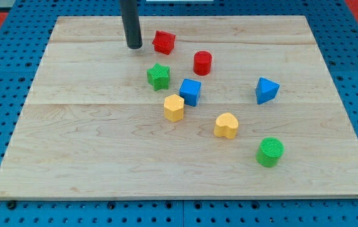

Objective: Arrange the red blocks vertically

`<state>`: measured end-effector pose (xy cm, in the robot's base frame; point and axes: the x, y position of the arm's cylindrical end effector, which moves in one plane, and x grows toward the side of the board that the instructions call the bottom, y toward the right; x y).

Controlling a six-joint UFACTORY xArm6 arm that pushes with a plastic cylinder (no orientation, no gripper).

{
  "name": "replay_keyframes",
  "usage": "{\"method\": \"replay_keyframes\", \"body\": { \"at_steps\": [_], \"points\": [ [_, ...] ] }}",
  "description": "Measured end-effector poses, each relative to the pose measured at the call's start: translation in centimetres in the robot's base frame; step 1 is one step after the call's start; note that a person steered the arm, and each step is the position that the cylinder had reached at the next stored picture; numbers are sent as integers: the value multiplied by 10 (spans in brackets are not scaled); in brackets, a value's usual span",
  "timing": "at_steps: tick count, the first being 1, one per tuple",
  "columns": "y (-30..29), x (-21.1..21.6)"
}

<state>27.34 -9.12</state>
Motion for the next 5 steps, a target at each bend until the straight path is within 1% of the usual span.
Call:
{"method": "replay_keyframes", "body": {
  "at_steps": [1, 2, 3, 4, 5],
  "points": [
    [58, -8],
    [98, -8],
    [87, -8],
    [47, 4],
    [56, 45]
  ]
}}
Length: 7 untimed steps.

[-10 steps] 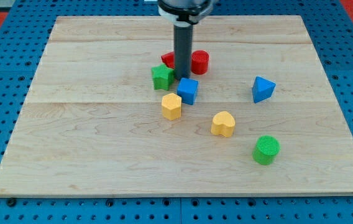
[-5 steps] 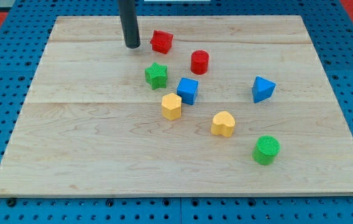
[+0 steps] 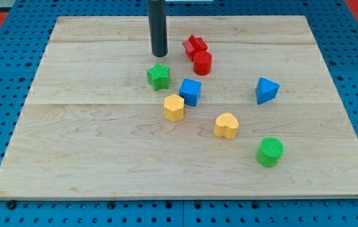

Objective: Arrange the red blocks vertically

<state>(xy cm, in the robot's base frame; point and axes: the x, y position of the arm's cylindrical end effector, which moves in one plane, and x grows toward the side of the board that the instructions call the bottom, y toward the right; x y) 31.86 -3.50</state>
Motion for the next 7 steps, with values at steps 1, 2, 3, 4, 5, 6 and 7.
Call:
{"method": "replay_keyframes", "body": {
  "at_steps": [1, 2, 3, 4, 5, 6, 7],
  "points": [
    [26, -18],
    [33, -62],
    [24, -77],
    [26, -113],
    [63, -123],
    [117, -100],
    [131, -57]
  ]
}}
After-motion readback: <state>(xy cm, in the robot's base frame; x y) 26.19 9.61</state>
